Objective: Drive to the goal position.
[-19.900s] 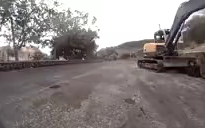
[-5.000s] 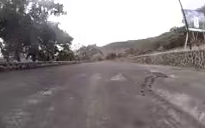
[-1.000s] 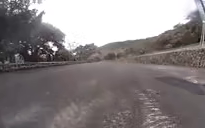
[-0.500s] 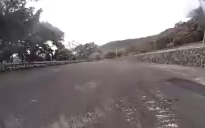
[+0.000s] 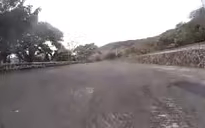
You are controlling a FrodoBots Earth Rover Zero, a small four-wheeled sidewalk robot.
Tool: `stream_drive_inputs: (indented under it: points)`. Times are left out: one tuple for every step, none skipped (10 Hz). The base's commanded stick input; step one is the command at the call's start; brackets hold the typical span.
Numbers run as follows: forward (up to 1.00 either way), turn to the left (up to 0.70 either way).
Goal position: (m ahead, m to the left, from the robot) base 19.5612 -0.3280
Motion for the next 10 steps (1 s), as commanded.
stream_drive_inputs:
  points:
    - [0.70,0.00]
    - [0.70,0.00]
    - [0.70,0.00]
    - [0.70,0.00]
    - [0.70,0.00]
    - [0.70,0.00]
    - [0.70,0.00]
    - [0.70,0.00]
    - [0.70,0.00]
    - [0.70,0.00]
